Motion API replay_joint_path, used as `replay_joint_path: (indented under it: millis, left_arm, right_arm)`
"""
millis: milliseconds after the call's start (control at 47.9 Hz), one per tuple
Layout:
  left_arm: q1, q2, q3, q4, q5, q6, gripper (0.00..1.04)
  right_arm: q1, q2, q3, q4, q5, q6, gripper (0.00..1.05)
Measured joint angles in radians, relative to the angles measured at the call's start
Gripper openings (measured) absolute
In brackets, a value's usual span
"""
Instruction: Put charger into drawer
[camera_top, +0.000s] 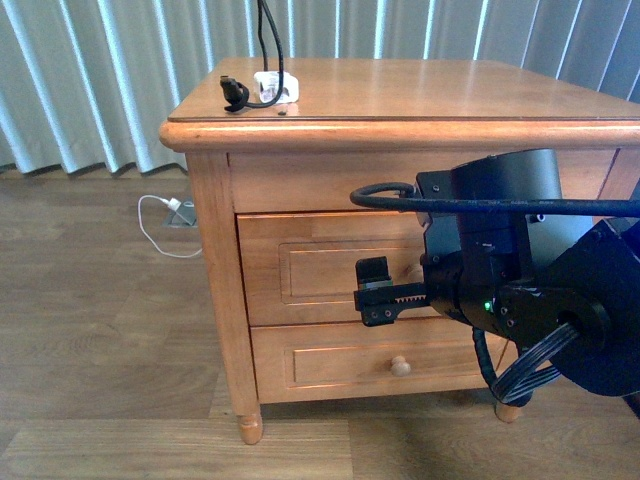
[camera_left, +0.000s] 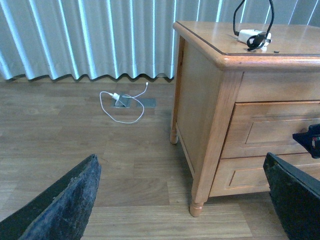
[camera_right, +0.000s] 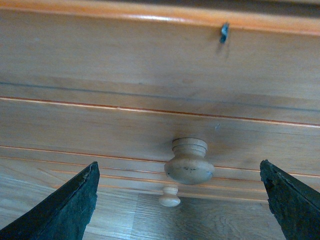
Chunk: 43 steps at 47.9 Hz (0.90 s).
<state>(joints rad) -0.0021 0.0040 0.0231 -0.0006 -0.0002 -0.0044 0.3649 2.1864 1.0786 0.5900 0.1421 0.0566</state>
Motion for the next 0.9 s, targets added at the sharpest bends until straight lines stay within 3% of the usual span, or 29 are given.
replay_joint_path:
  millis: [898]
  left_arm:
    - [0.000,0.000,0.000,0.000,0.000,0.000,0.99]
  right_arm:
    - [-0.006,0.038,0.054,-0.024,0.045,0.011,0.96]
